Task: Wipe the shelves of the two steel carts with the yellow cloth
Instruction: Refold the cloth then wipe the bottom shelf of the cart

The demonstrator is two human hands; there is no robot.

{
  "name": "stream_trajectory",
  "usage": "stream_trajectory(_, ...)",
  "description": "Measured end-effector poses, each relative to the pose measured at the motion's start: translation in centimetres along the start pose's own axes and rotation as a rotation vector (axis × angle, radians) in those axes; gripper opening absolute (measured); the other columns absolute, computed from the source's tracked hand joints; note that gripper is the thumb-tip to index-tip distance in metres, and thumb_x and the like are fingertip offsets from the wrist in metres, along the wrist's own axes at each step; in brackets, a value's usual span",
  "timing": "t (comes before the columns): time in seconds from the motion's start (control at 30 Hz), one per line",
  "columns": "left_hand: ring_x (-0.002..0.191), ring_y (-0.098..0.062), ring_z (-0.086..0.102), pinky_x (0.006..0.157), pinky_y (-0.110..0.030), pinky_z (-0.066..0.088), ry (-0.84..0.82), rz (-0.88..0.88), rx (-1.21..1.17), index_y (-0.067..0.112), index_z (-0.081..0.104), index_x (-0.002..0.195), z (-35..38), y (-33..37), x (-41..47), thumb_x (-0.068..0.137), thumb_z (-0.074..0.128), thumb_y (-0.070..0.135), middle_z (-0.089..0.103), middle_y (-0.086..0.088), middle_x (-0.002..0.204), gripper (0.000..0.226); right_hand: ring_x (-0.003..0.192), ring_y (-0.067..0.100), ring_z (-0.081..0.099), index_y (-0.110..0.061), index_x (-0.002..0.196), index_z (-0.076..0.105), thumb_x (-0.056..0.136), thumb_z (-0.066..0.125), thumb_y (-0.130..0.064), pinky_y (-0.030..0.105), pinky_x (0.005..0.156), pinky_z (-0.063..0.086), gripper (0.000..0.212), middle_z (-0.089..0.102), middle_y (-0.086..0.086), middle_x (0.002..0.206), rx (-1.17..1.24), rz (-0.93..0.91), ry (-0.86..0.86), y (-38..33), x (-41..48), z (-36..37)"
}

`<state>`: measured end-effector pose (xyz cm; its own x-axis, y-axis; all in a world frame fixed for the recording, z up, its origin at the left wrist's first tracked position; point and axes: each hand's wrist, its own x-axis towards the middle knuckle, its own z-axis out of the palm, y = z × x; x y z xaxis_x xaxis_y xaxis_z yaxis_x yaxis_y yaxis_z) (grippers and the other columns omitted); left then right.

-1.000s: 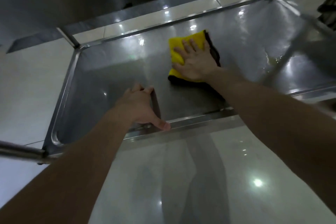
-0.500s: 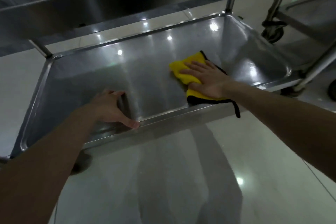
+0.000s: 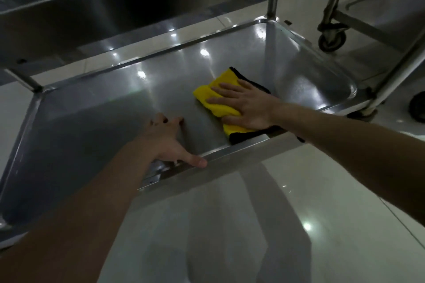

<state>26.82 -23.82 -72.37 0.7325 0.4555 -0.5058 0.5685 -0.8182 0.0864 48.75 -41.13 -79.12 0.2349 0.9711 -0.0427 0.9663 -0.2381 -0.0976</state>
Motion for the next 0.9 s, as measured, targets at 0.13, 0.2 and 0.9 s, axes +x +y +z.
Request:
stream_trajectory(0.13,0.156,-0.036,0.022,0.128,-0.047,0.027,0.029,0.018,-0.003,0.040,0.012,0.171,0.6,-0.3,0.0,0.027,0.075,0.103,0.025,-0.007,0.166,0.169,0.166,0.018,0.005,-0.044,0.170,0.014,0.108,0.036,-0.066,0.047,0.133,0.001,0.070,0.008,-0.007,0.181,0.049,0.358,0.080,5.6,3.0,-1.1)
stream_trajectory(0.2,0.154,-0.035,0.023,0.127,-0.049,0.031,0.042,0.010,-0.013,0.043,0.013,0.170,0.7,-0.4,0.1,0.020,0.069,0.103,0.026,-0.003,0.165,0.171,0.167,0.024,0.003,-0.039,0.170,0.014,0.106,0.030,-0.068,0.057,0.131,-0.001,0.073,0.006,-0.001,0.181,0.082,0.640,0.113,5.8,5.7,-1.2)
stream_trajectory(0.9,0.163,-0.036,0.010,0.127,-0.067,0.022,0.012,-0.041,-0.018,0.050,0.005,0.169,0.4,-0.2,0.0,0.007,0.055,0.113,0.008,-0.002,0.178,0.181,0.167,0.026,0.000,-0.035,0.172,0.012,0.105,0.026,-0.067,0.061,0.130,-0.005,0.075,0.001,0.001,0.181,0.128,0.878,0.115,5.2,-2.1,0.2)
